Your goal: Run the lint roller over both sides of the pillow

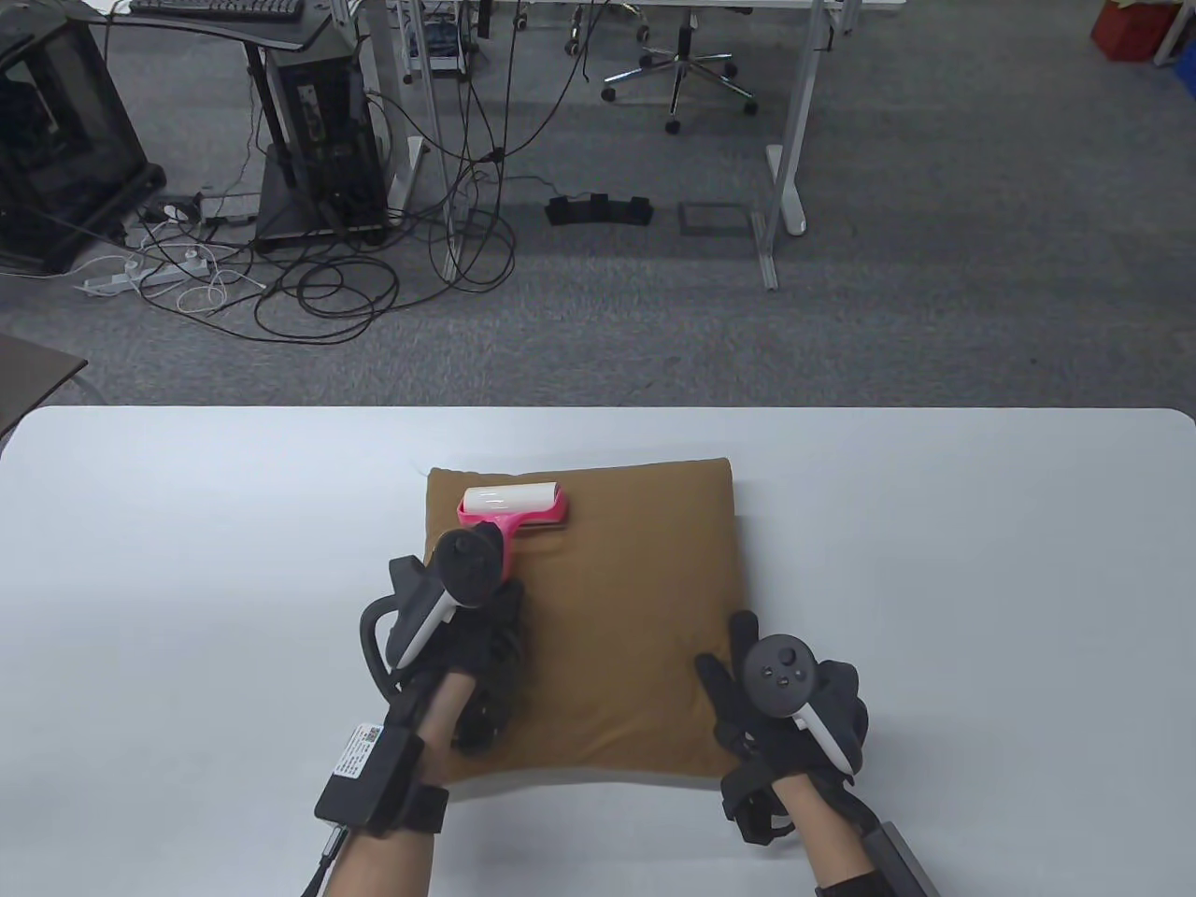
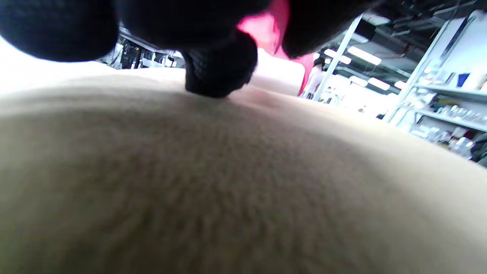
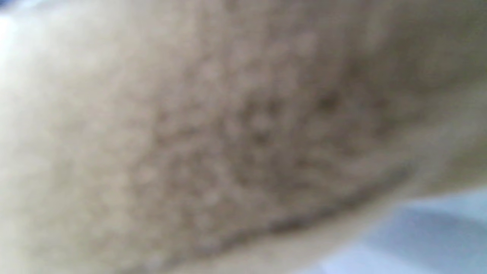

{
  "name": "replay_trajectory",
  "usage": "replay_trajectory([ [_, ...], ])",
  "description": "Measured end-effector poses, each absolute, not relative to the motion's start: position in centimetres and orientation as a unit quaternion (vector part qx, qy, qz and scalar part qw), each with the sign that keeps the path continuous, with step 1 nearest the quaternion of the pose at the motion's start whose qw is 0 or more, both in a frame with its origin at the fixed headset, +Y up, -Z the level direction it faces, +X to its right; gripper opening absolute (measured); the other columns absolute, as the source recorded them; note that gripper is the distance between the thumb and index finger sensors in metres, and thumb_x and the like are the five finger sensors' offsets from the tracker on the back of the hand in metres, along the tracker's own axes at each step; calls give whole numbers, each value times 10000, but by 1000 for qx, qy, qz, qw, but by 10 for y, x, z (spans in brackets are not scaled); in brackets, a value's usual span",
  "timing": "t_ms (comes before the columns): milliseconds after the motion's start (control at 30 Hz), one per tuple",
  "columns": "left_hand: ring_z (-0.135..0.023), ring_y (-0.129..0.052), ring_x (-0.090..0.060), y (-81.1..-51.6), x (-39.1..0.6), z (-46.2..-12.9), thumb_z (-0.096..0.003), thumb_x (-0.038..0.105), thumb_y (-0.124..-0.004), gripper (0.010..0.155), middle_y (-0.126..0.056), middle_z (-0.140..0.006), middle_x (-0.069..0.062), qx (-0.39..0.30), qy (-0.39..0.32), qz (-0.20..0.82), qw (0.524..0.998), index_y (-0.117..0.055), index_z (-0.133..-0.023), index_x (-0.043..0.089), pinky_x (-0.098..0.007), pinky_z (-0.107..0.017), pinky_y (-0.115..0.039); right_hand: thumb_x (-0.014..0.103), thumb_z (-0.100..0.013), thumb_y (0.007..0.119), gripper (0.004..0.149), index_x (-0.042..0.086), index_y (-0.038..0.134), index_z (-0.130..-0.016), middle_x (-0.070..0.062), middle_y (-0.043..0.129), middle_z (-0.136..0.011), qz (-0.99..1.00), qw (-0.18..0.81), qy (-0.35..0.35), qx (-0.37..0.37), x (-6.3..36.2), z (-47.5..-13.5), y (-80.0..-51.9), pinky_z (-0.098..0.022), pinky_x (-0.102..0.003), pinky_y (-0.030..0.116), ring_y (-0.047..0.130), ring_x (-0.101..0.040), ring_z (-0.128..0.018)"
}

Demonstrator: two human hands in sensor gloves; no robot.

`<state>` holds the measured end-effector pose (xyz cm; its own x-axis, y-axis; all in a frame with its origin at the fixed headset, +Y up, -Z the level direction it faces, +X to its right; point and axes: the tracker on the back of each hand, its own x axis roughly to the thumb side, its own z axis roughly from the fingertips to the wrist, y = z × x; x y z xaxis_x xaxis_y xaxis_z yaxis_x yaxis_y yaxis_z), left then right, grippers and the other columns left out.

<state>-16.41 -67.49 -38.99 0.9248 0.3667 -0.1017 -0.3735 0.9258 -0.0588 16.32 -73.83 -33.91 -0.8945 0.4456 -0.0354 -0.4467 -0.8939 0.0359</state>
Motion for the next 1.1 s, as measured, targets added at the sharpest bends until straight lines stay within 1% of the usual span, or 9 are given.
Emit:
replay_trajectory([
  [100, -18, -931, -89, -675, -166, -376, -530, 463, -689, 680, -1049, -515, -41, -5, 26, 177, 984, -423, -1091, 185, -436, -194, -879, 531, -592, 516, 696, 109, 355, -1122, -297, 897, -844, 974, 227, 22, -13, 163, -339, -738, -299, -505, 845, 1046, -340, -420],
  [200, 0, -932, -89, -680, -169, -360, -515, 474, -705, 694, -1061, -476, -29, 26, 0, 139, 990, -448, -1078, 159, -434, -180, -883, 533, -592, 517, 700, 108, 352, -1124, -297, 896, -846, 973, 228, 24, -12, 163, -339, -738, -299, -506, 844, 1046, -341, -421],
  [300, 10, -945, -102, -688, -175, -346, -498, 475, -734, 715, -1067, -438, -33, 50, -42, 130, 989, -466, -1064, 131, -443, -178, -889, 534, -592, 517, 698, 109, 354, -1122, -299, 895, -847, 974, 227, 24, -12, 162, -339, -738, -300, -506, 844, 1045, -342, -423],
  [333, 10, -948, -104, -690, -179, -341, -497, 476, -735, 715, -1067, -437, -30, 54, -43, 127, 990, -467, -1063, 130, -444, -174, -890, 534, -593, 517, 699, 110, 352, -1123, -297, 894, -849, 974, 227, 24, -12, 162, -339, -738, -299, -507, 844, 1046, -341, -422],
  [533, 0, -959, -111, -694, -199, -310, -491, 480, -747, 732, -1072, -446, -40, 37, -76, 117, 989, -456, -1062, 124, -447, -186, -892, 536, -590, 516, 701, 112, 349, -1123, -298, 891, -851, 974, 226, 24, -12, 162, -338, -739, -302, -507, 844, 1045, -344, -425],
  [700, 9, -965, -116, -694, -212, -291, -473, 492, -776, 759, -1084, -416, -35, 30, -89, 119, 988, -483, -1048, 92, -448, -181, -896, 535, -592, 512, 699, 114, 345, -1124, -298, 890, -853, 974, 224, 23, -12, 162, -337, -739, -302, -508, 844, 1044, -345, -429],
  [833, 41, -956, -110, -694, -219, -280, -454, 506, -793, 768, -1074, -338, -23, 37, -94, 140, 985, -542, -1028, 63, -442, -157, -898, 537, -591, 511, 701, 112, 343, -1124, -300, 889, -855, 974, 223, 24, -13, 162, -337, -740, -302, -508, 844, 1045, -346, -430],
  [1100, 60, -948, -109, -692, -231, -269, -447, 515, -804, 750, -1062, -283, -2, 28, -95, 145, 985, -614, -1006, 52, -440, -145, -900, 537, -591, 509, 701, 114, 340, -1124, -300, 887, -857, 975, 221, 24, -14, 162, -336, -740, -303, -509, 844, 1045, -349, -433],
])
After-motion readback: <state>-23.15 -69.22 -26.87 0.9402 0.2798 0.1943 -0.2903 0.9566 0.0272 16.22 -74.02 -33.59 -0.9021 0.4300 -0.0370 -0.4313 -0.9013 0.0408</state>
